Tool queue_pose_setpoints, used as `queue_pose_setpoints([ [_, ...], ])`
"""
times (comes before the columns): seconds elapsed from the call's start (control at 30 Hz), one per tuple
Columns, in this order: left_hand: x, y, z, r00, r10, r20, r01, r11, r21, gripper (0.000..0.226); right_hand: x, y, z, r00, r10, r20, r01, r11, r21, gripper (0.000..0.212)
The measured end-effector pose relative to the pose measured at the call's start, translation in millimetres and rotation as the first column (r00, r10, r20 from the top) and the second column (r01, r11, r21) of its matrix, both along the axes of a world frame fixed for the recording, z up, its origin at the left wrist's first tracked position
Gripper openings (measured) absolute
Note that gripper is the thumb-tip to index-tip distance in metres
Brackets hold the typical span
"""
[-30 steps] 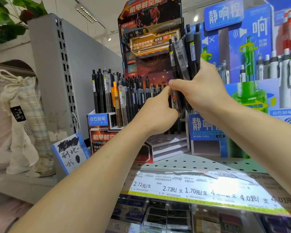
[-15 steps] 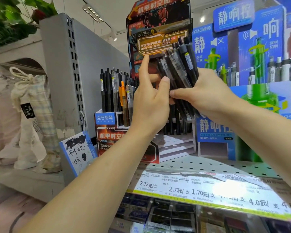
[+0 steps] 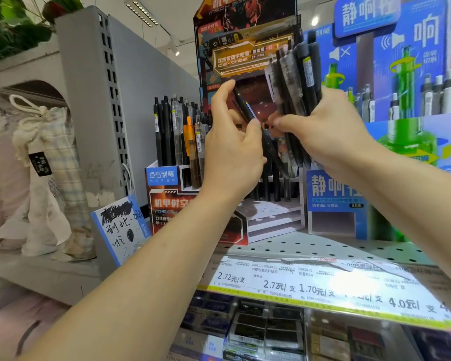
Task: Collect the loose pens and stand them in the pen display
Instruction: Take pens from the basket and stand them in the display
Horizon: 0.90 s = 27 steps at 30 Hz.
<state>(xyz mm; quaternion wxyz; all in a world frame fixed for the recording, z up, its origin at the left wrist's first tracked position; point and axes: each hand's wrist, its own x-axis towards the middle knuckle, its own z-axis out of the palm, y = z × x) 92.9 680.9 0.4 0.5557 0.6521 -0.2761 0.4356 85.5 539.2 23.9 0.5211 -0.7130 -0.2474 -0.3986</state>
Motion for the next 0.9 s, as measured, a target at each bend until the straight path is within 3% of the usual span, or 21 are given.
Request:
queue_pose_setpoints([
  [0.17,-1.9,-7.9,-5.5,0.979,0.197,0.052,-0.204,0.933,0.296,0.051,-1.4,0.8,-1.7,0.994,-0.053,0.095,0.048,0.998,0.05,0.021],
  [0.23,-1.9,-9.1,-6.1,0.973,0.227,0.039,-0.227,0.911,0.344,0.047,-1.3,0.2,-1.9,0.995,-0.051,0.086,0.048,0.998,0.042,0.017],
  [0.4,-1.4,-8.5,-4.5,0.97,0.241,-0.019,-0.217,0.904,0.369,0.041,-1.1,1.1,-1.5,0.993,-0.072,0.094,0.069,0.997,0.032,0.019],
  [0.7,0.8,-7.7,-8.7,0.939,0.322,0.118,-0.343,0.876,0.34,0.038,-1.9,0.2,-2.0,0.997,0.004,0.075,-0.009,0.998,0.064,0.021],
  [0.9,-2.0,-7.7,-8.7,0.92,0.368,0.134,-0.392,0.863,0.318,0.037,-3.9,1.1,-2.5,0.999,0.011,0.045,-0.015,0.997,0.074,0.022],
])
